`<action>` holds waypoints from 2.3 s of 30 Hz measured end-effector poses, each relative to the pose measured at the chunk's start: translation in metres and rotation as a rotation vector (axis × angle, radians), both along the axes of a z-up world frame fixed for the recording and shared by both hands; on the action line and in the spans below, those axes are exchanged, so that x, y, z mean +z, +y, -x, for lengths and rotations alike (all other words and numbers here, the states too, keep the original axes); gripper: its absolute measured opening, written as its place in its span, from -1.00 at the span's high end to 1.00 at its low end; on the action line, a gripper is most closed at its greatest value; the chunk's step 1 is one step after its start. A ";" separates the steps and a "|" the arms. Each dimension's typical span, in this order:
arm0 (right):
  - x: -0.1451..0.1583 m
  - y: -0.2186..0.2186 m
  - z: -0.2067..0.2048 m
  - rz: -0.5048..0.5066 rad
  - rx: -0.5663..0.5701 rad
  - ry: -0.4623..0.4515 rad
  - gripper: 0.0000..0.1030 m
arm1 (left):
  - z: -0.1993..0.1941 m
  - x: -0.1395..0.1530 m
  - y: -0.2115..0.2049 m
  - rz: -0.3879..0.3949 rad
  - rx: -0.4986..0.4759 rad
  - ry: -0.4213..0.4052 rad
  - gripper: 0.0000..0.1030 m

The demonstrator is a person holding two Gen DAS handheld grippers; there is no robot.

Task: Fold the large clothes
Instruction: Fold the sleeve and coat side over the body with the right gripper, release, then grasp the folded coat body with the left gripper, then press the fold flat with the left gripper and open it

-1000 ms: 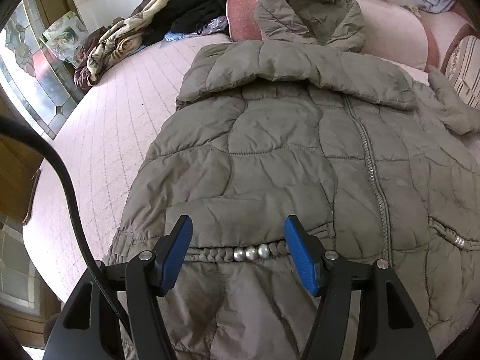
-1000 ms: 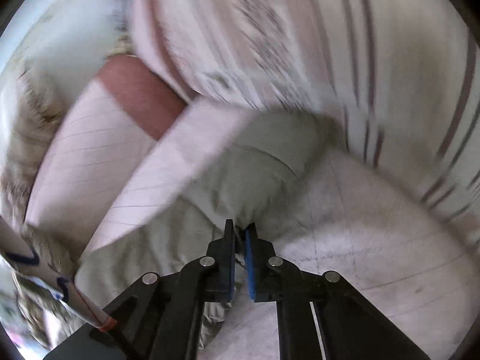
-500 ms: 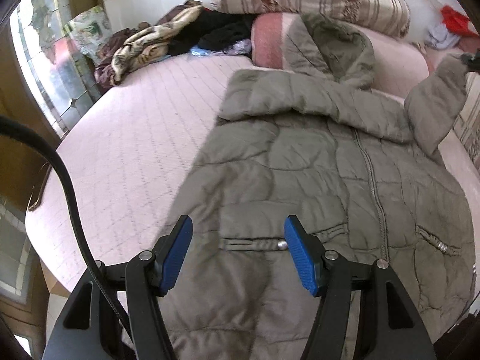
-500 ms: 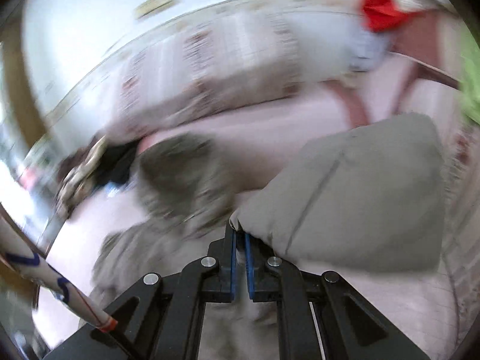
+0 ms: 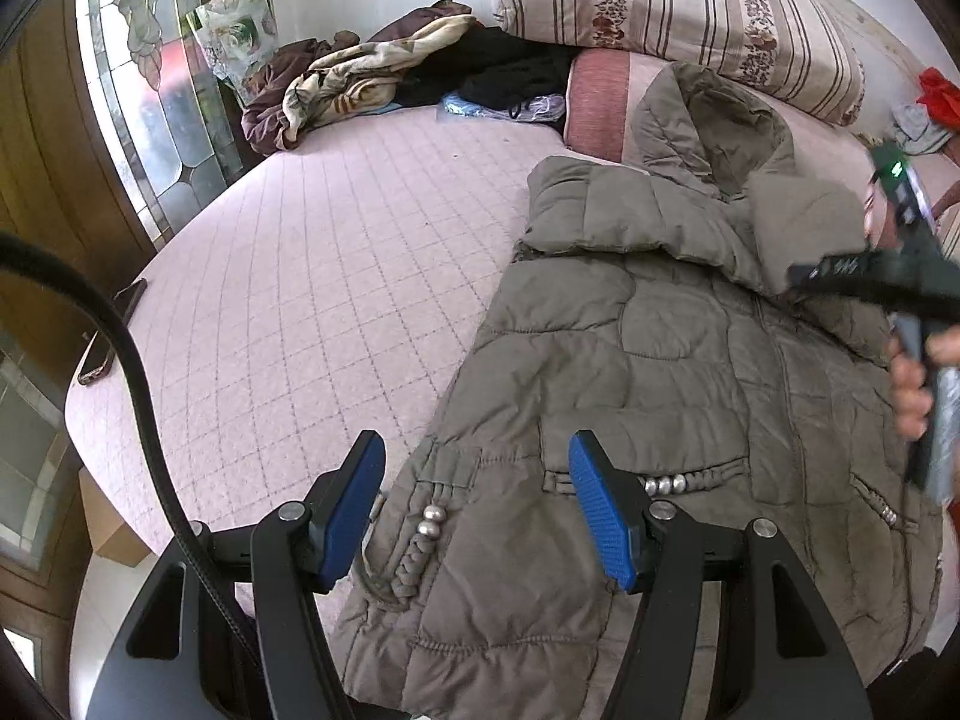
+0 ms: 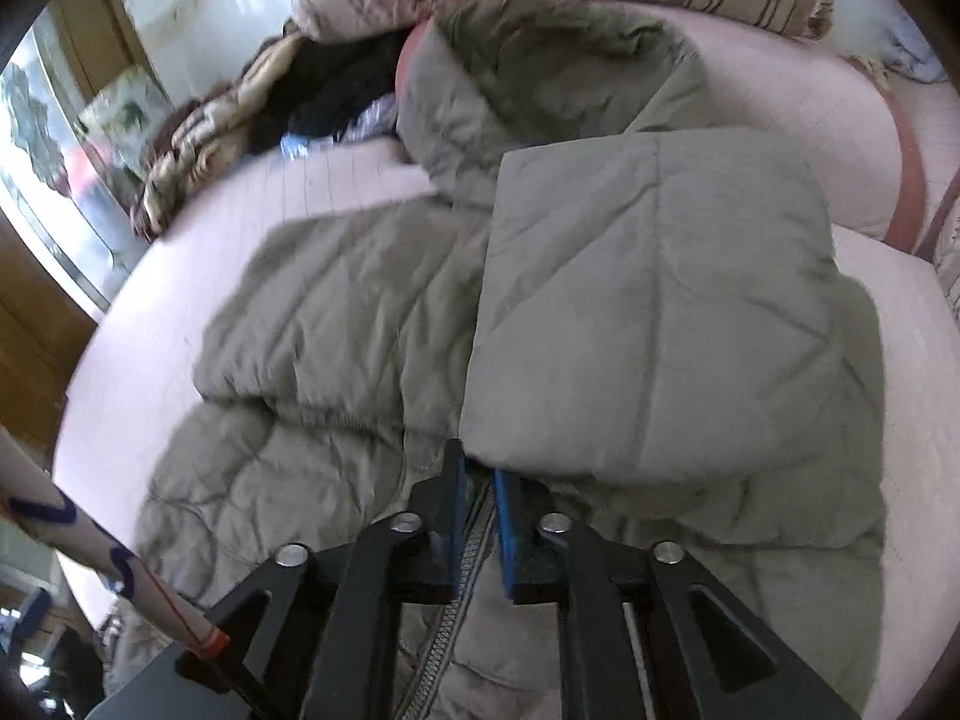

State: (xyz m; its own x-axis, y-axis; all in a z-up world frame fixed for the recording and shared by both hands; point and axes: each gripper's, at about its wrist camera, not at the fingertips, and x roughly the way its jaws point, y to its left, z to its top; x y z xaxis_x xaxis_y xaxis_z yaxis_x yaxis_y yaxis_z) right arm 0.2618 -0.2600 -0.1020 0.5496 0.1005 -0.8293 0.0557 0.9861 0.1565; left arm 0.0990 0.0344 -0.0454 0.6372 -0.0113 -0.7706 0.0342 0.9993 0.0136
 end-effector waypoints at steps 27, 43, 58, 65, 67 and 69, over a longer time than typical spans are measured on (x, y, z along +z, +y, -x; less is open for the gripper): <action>0.022 -0.141 0.020 -0.269 -0.387 -0.073 0.15 | -0.065 0.038 -0.089 0.025 -0.157 -0.029 -0.36; 0.036 -0.108 0.051 -0.215 -0.186 -0.085 0.07 | -0.157 0.010 -0.095 0.068 -0.211 0.052 -0.38; 0.033 -0.138 0.103 -0.140 -0.252 -0.075 0.02 | -0.245 -0.030 -0.151 0.095 -0.284 0.236 0.59; 0.031 -0.128 0.075 -0.075 -0.233 -0.067 -0.08 | -0.257 -0.002 -0.114 0.129 -0.206 0.166 0.67; 0.018 -0.124 0.056 -0.013 -0.248 -0.039 -0.08 | -0.262 -0.021 -0.117 0.091 -0.191 0.203 0.67; 0.003 -0.124 0.042 0.012 -0.262 -0.007 -0.08 | -0.264 -0.037 -0.118 0.076 -0.179 0.218 0.66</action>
State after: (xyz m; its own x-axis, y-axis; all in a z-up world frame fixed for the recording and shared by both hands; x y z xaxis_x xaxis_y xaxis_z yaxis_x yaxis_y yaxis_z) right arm 0.2197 -0.3841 -0.0993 0.5610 -0.0557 -0.8259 0.3085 0.9399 0.1461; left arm 0.3631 -0.0837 -0.0821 0.4392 -0.1716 -0.8818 0.2043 0.9750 -0.0880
